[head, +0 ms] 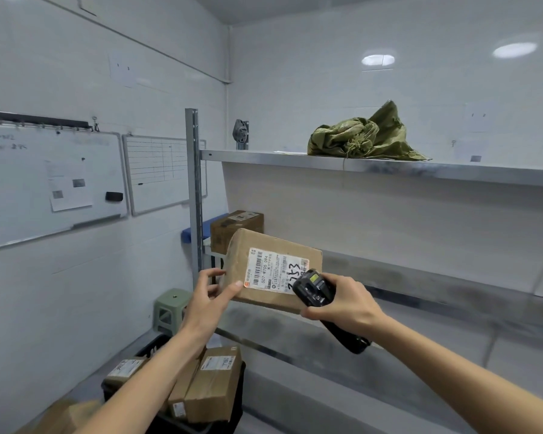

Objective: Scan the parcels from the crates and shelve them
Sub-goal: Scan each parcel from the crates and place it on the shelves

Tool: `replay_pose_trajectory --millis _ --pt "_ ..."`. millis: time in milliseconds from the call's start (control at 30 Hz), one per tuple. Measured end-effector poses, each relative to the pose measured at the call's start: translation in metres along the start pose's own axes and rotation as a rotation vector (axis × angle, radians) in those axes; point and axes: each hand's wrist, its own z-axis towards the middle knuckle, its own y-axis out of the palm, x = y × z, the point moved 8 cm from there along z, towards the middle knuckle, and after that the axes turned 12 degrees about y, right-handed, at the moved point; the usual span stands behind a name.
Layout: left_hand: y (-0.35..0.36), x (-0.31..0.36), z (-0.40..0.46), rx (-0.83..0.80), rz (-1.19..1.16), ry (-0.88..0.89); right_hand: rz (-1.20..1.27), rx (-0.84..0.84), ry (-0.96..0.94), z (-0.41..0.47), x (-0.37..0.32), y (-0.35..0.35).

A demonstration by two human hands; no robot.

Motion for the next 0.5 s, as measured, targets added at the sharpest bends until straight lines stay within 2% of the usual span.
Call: replay_pose_trajectory --millis 233,500 --pt "0.005 -0.016 0.009 -0.127 -0.071 -0.051 -0.012 0.042 0.036 0.005 -0.001 -0.003" --pt "0.026 -0.032 0.033 -0.324 0.012 0.041 -0.044 0.056 0.063 0.037 0.013 0.0"
